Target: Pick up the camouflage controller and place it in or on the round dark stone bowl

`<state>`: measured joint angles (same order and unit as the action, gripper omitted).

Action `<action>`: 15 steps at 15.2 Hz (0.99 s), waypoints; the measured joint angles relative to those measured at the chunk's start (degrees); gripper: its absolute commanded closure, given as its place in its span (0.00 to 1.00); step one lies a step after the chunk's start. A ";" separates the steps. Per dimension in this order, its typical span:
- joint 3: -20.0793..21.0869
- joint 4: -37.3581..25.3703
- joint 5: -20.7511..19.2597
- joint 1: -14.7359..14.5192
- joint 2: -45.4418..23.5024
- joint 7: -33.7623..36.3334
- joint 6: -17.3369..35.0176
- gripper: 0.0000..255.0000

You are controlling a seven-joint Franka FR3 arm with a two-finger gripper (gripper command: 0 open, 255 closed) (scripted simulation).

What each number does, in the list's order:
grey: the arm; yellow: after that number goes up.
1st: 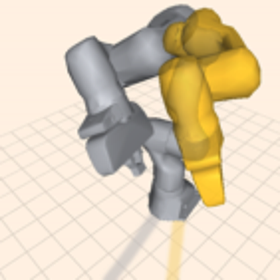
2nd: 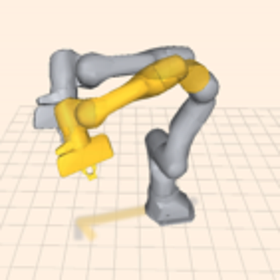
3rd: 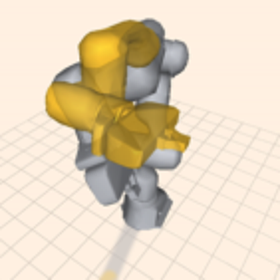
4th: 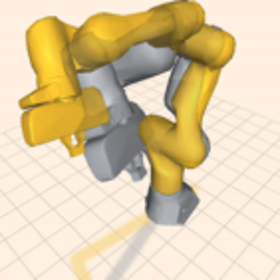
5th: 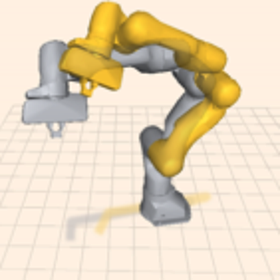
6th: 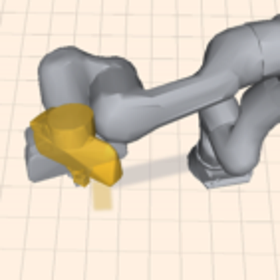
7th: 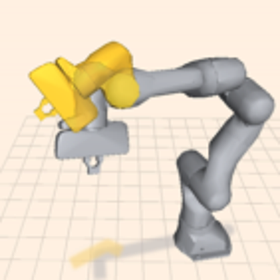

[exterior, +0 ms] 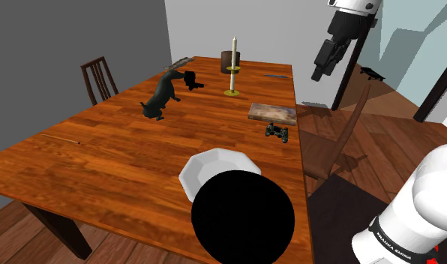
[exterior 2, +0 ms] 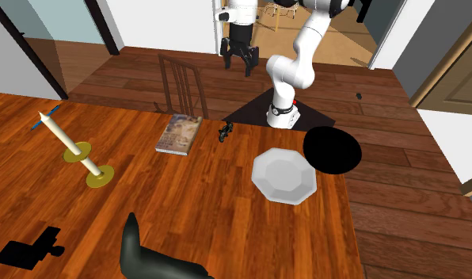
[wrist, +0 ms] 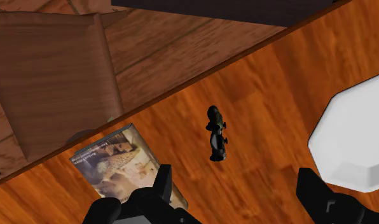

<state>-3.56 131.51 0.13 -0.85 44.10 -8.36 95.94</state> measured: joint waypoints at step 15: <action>-1.85 8.66 4.05 -1.67 -17.90 -1.22 19.06 0.00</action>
<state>-5.42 140.17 4.18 -2.52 26.20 -9.58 114.99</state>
